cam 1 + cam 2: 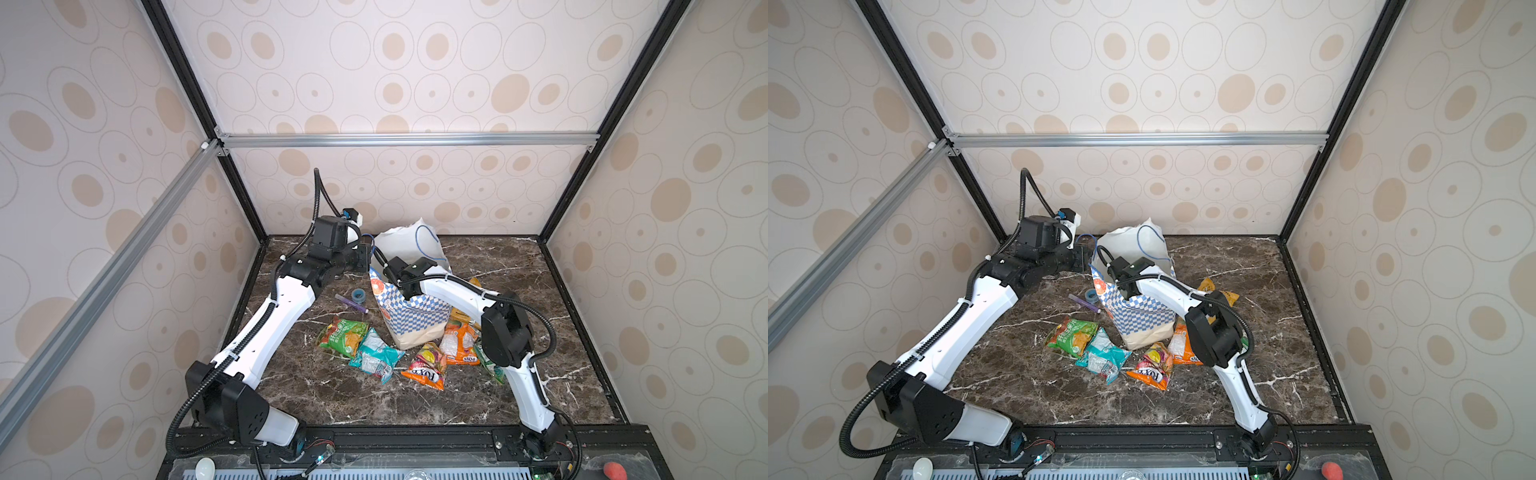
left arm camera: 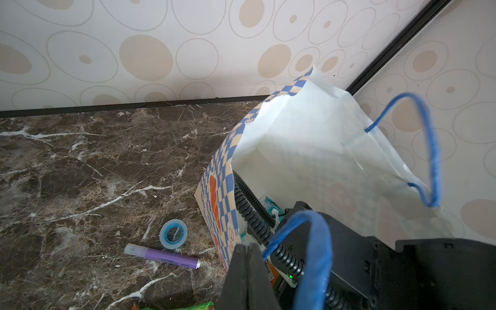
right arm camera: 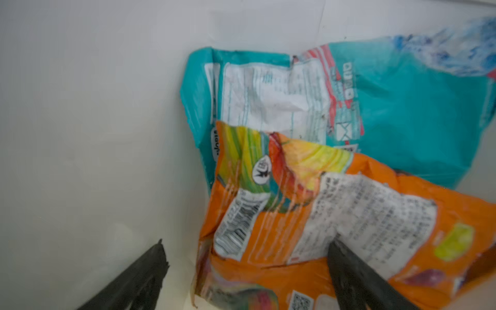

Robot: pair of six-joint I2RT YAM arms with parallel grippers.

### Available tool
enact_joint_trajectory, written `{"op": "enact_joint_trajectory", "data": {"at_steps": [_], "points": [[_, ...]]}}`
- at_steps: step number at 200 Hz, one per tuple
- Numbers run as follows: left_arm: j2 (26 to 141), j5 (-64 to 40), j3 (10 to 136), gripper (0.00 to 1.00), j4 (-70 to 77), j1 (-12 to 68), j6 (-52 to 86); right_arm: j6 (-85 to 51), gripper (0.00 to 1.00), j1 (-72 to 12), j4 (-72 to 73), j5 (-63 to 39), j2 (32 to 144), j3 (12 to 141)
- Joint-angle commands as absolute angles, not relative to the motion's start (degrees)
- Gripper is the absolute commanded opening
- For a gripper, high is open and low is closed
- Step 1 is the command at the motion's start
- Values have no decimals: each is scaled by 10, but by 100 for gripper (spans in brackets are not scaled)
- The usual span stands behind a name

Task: Take the snacks out of the paper bag
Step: Pick up the snack from the paper bag.

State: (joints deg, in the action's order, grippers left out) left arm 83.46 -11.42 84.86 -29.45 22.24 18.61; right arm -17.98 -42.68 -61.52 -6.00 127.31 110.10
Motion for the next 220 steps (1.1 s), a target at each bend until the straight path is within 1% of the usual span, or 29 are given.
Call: {"op": "enact_joint_trajectory", "data": {"at_steps": [1, 19, 29, 37, 57, 66, 89, 119, 139, 158, 220], "points": [[835, -123, 850, 0, -280, 221, 182, -201, 97, -434, -597, -89, 1287, 1055], [835, -128, 851, 0, -280, 222, 182, -206, 97, -433, -588, -76, 1295, 1040], [835, -135, 850, 0, -279, 221, 181, -209, 95, -434, -584, -67, 1299, 1033], [835, -140, 849, 0, -279, 221, 180, -211, 91, -434, -578, -61, 1301, 1027], [832, -153, 845, 0, -277, 221, 179, -218, 79, -433, -565, -63, 1304, 1017], [831, -156, 843, 0, -278, 221, 178, -221, 73, -433, -563, -64, 1303, 1018], [828, -157, 840, 0, -280, 221, 175, -223, 52, -433, -555, -62, 1295, 1021], [826, -163, 838, 0, -275, 222, 174, -224, 21, -433, -556, -55, 1284, 1034], [827, -166, 838, 0, -276, 221, 175, -227, 7, -433, -554, -52, 1270, 1040], [826, -164, 840, 0, -278, 221, 173, -229, 0, -433, -554, -47, 1253, 1046], [817, -154, 840, 0, -280, 221, 173, -233, 0, -433, -557, -17, 1186, 1072]]}}
